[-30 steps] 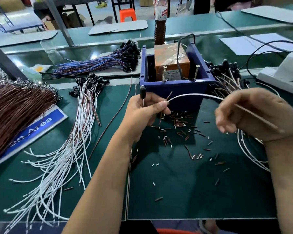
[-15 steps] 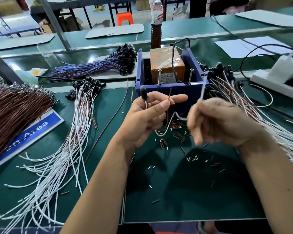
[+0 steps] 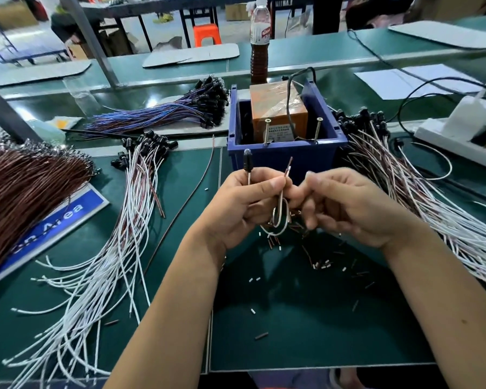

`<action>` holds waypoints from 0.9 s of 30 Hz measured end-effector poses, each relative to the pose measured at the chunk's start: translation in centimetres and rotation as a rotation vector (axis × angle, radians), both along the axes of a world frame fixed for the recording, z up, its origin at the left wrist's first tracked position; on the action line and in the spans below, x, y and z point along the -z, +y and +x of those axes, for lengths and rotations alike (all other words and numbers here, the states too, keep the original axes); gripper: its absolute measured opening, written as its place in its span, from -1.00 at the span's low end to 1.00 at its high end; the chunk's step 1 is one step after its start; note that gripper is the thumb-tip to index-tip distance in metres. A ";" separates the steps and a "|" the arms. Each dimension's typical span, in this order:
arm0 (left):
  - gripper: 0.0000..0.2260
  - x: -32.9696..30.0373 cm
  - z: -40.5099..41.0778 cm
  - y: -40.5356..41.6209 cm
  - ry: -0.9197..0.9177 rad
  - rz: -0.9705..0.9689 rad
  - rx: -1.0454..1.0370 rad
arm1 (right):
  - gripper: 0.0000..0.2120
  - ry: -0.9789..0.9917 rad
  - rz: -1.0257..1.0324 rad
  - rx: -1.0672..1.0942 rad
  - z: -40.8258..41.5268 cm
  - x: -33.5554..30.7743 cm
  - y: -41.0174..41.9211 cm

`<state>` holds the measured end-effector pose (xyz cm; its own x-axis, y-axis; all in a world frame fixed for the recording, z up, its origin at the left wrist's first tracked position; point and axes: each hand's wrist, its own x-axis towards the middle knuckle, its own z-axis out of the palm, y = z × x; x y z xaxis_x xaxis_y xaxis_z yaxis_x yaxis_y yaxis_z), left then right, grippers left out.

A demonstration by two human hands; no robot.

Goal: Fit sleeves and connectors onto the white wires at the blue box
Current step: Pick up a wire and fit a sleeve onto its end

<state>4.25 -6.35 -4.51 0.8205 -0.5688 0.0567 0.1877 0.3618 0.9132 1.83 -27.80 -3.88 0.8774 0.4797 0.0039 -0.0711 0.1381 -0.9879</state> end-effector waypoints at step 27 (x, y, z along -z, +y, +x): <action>-0.88 0.6 0.0 -0.6 -0.084 -0.054 -0.115 | -0.69 -0.118 -0.009 0.239 -0.6 0.7 1.9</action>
